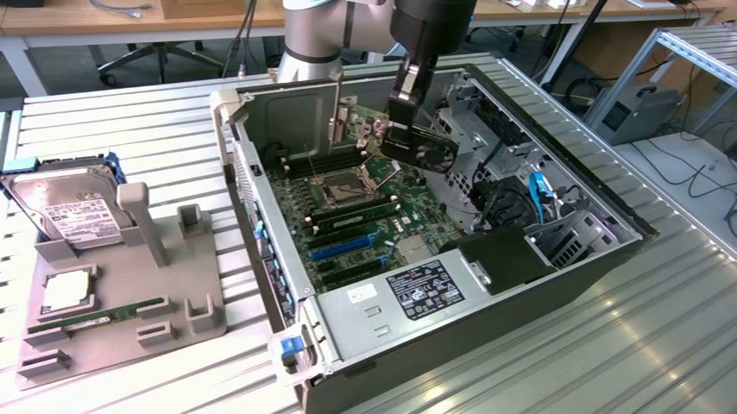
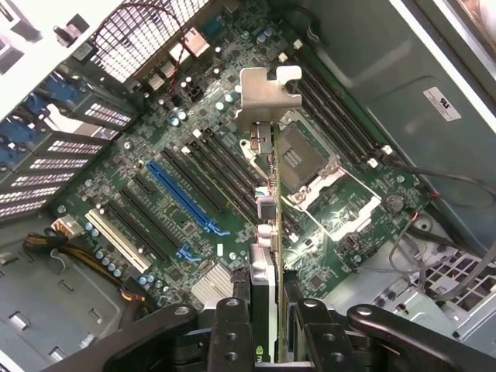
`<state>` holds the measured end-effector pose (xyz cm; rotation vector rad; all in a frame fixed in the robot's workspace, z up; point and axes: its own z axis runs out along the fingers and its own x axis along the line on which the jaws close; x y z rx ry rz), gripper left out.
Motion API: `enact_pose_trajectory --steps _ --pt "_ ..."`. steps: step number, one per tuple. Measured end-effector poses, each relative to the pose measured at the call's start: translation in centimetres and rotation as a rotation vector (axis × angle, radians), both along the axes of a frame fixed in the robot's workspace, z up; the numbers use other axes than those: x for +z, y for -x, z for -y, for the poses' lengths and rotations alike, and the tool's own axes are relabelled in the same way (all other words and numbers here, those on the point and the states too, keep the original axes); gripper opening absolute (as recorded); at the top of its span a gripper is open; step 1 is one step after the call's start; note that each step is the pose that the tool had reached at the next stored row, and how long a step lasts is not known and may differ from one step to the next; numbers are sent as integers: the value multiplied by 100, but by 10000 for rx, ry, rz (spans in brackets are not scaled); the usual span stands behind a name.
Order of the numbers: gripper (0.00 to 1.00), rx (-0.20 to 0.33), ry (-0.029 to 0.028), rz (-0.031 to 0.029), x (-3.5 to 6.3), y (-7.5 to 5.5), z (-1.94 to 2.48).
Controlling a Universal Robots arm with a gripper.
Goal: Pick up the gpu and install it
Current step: 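Insert the gpu into the slot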
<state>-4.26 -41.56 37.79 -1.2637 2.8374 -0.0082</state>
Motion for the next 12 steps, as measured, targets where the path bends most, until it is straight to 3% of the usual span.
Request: enact_pose_trajectory --steps 12 --pt "27 930 0 0 -2 0 0"
